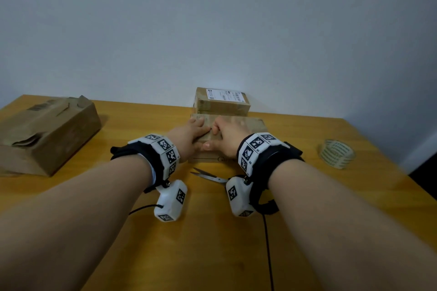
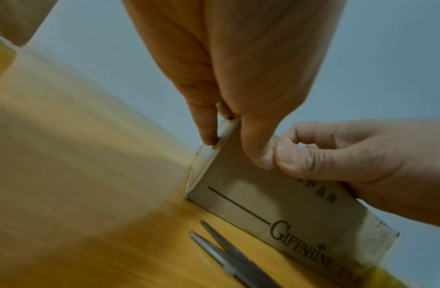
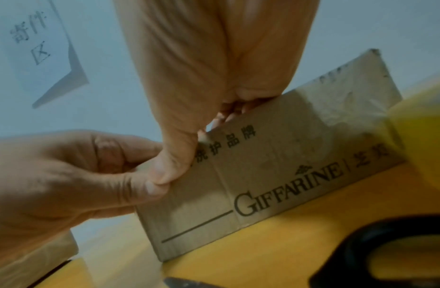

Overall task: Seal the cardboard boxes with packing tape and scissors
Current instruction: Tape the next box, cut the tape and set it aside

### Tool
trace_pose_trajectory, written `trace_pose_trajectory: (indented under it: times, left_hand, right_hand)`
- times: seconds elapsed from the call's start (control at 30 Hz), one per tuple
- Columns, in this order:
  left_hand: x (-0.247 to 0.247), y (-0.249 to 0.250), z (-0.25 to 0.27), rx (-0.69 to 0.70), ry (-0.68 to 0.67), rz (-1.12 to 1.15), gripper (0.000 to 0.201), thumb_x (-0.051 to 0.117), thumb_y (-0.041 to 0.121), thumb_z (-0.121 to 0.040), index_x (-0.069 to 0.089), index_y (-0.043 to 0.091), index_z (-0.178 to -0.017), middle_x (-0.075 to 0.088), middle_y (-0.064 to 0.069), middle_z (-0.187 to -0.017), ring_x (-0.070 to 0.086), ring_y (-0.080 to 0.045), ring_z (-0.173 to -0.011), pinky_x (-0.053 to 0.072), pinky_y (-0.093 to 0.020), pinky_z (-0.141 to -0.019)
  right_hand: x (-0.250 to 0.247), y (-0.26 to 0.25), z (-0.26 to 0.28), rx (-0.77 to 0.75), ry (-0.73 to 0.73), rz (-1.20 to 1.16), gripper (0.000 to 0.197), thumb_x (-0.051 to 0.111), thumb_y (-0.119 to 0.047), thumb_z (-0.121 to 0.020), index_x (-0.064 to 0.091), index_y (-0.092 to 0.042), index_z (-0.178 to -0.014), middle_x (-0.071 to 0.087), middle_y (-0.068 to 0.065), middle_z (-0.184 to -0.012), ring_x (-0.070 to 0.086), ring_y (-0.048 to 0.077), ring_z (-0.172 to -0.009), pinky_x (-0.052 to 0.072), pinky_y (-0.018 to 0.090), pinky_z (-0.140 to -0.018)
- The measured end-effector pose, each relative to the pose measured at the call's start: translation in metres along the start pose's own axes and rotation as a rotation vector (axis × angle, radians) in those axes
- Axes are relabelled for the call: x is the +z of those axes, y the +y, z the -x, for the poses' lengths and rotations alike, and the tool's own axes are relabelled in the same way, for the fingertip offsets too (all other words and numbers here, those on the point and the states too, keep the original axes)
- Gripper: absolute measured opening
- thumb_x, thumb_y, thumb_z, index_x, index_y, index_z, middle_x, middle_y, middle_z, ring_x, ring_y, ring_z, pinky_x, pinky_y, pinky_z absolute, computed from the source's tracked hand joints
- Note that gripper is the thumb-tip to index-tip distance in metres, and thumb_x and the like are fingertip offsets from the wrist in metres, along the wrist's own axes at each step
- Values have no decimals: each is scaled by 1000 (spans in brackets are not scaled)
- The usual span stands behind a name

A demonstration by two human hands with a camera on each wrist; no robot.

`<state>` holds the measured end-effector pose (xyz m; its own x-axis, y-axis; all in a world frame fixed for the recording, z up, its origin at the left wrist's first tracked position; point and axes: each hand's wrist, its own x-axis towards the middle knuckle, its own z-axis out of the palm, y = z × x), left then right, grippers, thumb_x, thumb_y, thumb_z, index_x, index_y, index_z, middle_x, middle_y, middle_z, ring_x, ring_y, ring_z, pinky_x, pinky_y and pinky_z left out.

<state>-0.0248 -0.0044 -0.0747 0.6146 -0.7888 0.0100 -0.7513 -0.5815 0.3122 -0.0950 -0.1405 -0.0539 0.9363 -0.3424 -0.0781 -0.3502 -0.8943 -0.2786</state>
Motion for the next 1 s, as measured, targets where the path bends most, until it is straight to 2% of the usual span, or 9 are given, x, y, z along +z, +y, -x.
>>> trace_pose_trajectory:
  times: [0.17, 0.27, 0.33, 0.43, 0.53, 0.67, 0.73, 0.83, 1.0]
  left_hand:
    - [-10, -3, 14, -108, 77, 118, 83, 70, 29, -84, 22, 32, -151, 39, 0, -151, 39, -20, -136, 34, -29, -106]
    - [-21, -21, 30, -231, 78, 174, 109, 80, 23, -74, 6, 24, -154, 46, 1, -146, 46, -22, -130, 39, -31, -102]
    - [-24, -32, 41, -278, 34, 122, 110, 76, 25, -79, -6, 22, -153, 38, -6, -151, 48, -27, -128, 42, -35, -102]
    - [-14, -35, 51, -306, -41, 46, 85, 57, 25, -93, -3, 13, -153, -11, -12, -160, 43, -32, -132, 40, -38, -103]
    - [-8, -30, 48, -353, -53, 2, 77, 49, 28, -97, -2, 11, -152, -19, -16, -157, 45, -38, -128, 41, -42, -100]
    - [-7, -32, 49, -374, -77, 35, 76, 46, 29, -98, -6, 20, -153, 21, -21, -153, 58, -32, -107, 47, -39, -86]
    - [-6, -34, 54, -350, -77, 94, 75, 44, 29, -99, -8, 24, -152, 56, -13, -116, 57, -21, -82, 45, -33, -72]
    - [-7, -35, 57, -356, -40, 118, 72, 44, 29, -100, -6, 26, -152, 54, -3, -94, 52, -14, -71, 43, -30, -67]
    - [-13, -40, 52, -360, -81, 76, 73, 46, 28, -99, -4, 29, -152, 61, -11, -116, 60, -25, -89, 49, -35, -76]
  right_hand:
    - [-2, -17, 8, -85, 11, 7, 64, 74, -42, -81, 42, -31, -135, 39, 7, -140, 36, 29, -130, 37, 47, -103]
    - [11, -36, 13, -216, -73, 152, 64, 56, -41, -96, 27, -29, -151, 16, -3, -162, 11, 28, -149, 18, 55, -115]
    - [24, -49, 14, -257, -134, 183, 62, 45, -37, -102, 14, -28, -156, 2, -5, -165, -2, 26, -152, 7, 55, -119]
    - [25, -63, 7, -281, -202, 213, 62, 40, -33, -104, 8, -25, -157, -3, -3, -166, -1, 28, -152, 9, 54, -121]
    - [14, -58, 2, -289, -256, 234, 61, 33, -39, -105, 7, -21, -158, -2, 1, -166, 0, 27, -152, 14, 51, -121]
    - [19, -24, 0, -93, -150, 277, 79, 19, -66, -97, 2, -20, -157, -3, 3, -166, -1, 24, -152, 7, 58, -120]
    - [19, -16, -2, -50, -152, 258, 80, 15, -68, -96, 1, -19, -158, -4, 5, -166, -1, 24, -152, 4, 57, -120]
    - [13, -6, -9, 49, -77, 131, 74, 19, -60, -100, 11, -13, -156, 3, 10, -165, 4, 27, -152, 8, 54, -121]
    - [-16, 14, 9, 73, -83, -117, 53, 25, -40, -106, 40, -9, -146, 38, 9, -154, 34, 27, -142, 27, 42, -118]
